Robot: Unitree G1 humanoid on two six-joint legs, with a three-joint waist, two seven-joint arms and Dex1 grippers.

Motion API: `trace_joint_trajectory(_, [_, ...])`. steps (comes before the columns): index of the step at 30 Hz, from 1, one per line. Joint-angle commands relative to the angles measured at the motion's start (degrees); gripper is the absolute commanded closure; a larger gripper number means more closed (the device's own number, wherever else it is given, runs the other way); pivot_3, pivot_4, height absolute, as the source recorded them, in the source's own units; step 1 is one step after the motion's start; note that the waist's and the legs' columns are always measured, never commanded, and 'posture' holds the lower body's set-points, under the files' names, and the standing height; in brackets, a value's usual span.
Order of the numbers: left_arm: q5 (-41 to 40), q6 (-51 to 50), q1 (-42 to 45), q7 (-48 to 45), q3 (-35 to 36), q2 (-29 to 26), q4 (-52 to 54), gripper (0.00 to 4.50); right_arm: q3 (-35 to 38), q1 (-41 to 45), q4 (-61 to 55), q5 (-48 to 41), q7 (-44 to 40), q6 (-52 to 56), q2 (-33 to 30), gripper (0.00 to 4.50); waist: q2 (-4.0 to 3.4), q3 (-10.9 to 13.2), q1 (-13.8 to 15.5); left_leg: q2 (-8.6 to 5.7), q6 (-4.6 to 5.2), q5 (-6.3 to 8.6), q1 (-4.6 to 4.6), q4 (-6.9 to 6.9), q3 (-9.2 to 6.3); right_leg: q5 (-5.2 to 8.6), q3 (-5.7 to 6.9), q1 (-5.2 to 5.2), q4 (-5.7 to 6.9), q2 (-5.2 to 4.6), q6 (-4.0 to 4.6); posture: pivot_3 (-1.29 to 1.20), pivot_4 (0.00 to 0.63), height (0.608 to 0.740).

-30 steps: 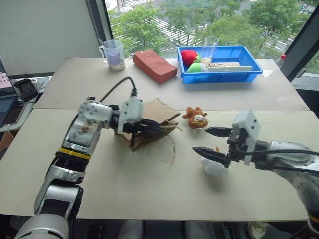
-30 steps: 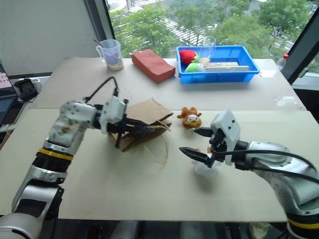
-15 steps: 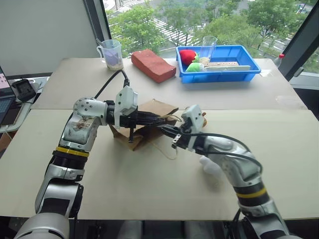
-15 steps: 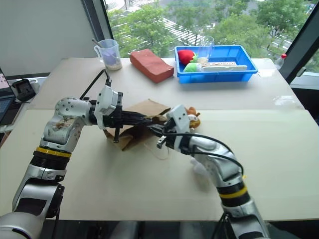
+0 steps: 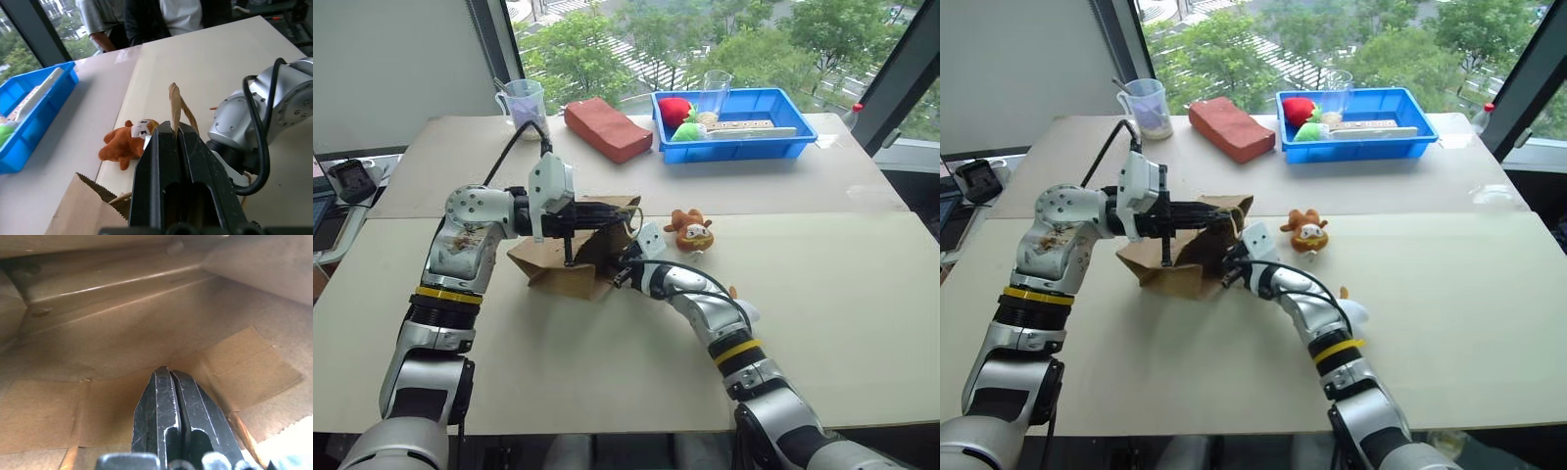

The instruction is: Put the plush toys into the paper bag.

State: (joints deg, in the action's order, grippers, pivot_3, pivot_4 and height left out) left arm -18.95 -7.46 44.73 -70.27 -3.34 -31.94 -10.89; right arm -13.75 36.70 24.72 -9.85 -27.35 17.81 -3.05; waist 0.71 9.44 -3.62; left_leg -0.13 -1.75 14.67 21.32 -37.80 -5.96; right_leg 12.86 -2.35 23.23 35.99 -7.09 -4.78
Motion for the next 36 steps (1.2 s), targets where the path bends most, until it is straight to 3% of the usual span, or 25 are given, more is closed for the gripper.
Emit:
trace_joint_trajectory(1, [1.8,2.1,2.0,6.6,4.2,-1.1,0.2,4.5,0.5,-0.3,0.3,1.4,0.8,1.2,0.5,4.45,0.0,0.0,-0.1,0.0,0.0,0.0,-0.01,0.0,0.0,0.0,0.0,0.0,0.01,0.0,0.0,0.0,0.15,0.74])
trace_joint_trajectory(7, [6.9,2.0,6.0,28.4,11.7,-0.3,4.7,4.5,1.2,0.8,-0.1,3.2,3.3,2.9,1.4,4.45,0.01,0.0,-0.1,0.0,-0.03,-0.02,-0.04,0.0,-0.05,0.0,0.0,-0.01,0.05,0.0,0.0,0.0,0.15,0.74])
trace_joint_trajectory(11, [9.6,2.4,6.3,35.8,11.6,1.3,8.9,4.5,2.2,1.8,1.3,3.8,4.7,2.8,2.7,4.45,0.01,0.0,-0.2,0.0,-0.04,-0.02,-0.06,0.01,-0.05,0.0,0.0,-0.02,0.06,0.0,0.0,0.0,0.15,0.74])
trace_joint_trajectory(20, [10.4,-0.2,-1.6,37.6,8.3,3.0,17.7,4.5,2.8,3.1,1.9,4.7,4.7,3.2,3.1,4.45,0.0,0.0,-0.4,0.0,-0.08,-0.05,-0.06,0.11,-0.05,0.0,-0.01,0.03,0.08,0.01,0.0,0.0,0.15,0.74])
trace_joint_trajectory(27, [9.6,1.6,-1.4,37.2,9.4,1.9,15.3,4.5,1.6,0.7,0.3,6.6,3.5,4.0,1.6,4.45,0.0,0.0,-0.2,-0.01,-0.08,-0.05,-0.05,0.11,-0.05,0.0,0.0,0.02,0.04,0.01,0.0,0.0,0.15,0.74])
trace_joint_trajectory(36, [4.1,1.8,-6.2,27.2,5.4,3.5,14.3,4.5,-0.1,-2.3,-11.2,6.5,-0.6,7.1,-1.3,4.45,0.0,0.0,-0.1,0.0,-0.08,-0.05,-0.02,0.17,-0.06,0.0,0.01,0.02,-0.03,0.01,0.0,0.0,0.15,0.74])
